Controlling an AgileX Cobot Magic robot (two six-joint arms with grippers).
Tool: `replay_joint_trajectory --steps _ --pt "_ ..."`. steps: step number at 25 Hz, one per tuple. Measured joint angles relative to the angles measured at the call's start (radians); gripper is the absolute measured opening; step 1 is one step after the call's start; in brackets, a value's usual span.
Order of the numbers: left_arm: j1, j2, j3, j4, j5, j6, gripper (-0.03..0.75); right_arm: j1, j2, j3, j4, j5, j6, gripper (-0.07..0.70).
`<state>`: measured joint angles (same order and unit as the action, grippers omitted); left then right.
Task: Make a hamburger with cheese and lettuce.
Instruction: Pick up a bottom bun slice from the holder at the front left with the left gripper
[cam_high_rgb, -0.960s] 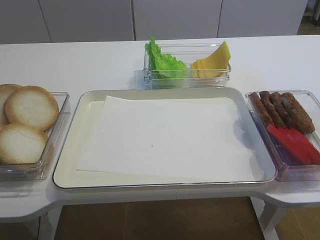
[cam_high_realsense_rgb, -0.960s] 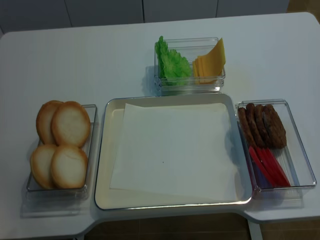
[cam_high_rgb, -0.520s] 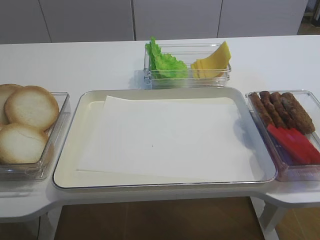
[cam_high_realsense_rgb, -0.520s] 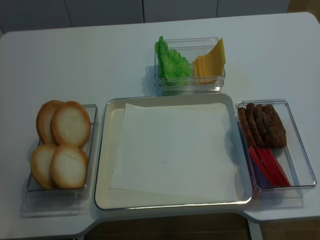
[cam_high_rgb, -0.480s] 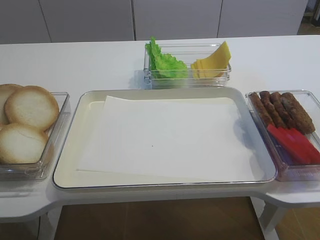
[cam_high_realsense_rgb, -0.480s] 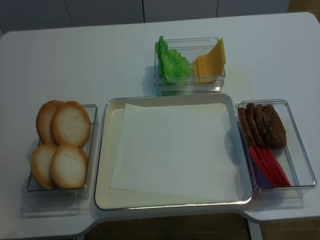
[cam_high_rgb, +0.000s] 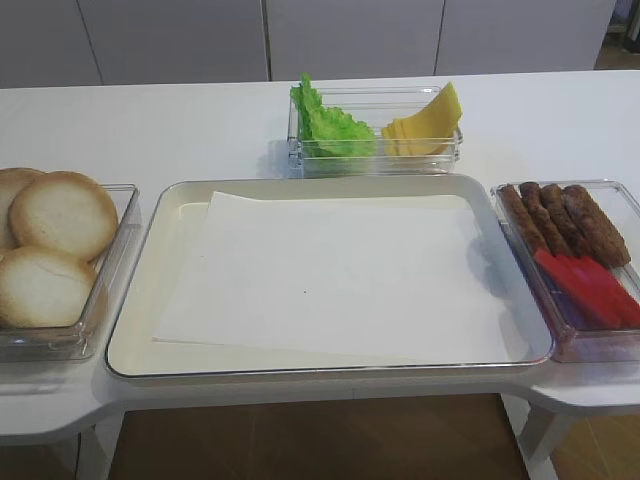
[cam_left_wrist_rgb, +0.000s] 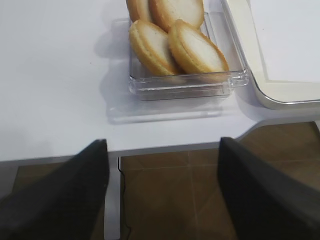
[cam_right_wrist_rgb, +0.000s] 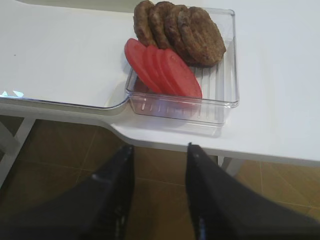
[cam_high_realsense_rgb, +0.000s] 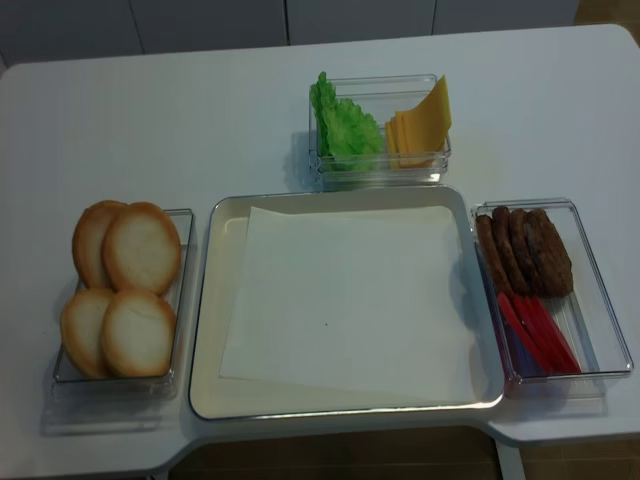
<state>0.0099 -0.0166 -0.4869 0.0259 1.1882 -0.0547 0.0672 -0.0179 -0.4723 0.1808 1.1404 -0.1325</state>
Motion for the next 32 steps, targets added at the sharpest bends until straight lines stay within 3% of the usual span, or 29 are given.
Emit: replay_joint_trajectory --steps 32 --pt "0.000 0.000 -0.014 -0.008 -0.001 0.000 0.501 0.000 0.000 0.002 0.006 0.000 0.000 0.281"
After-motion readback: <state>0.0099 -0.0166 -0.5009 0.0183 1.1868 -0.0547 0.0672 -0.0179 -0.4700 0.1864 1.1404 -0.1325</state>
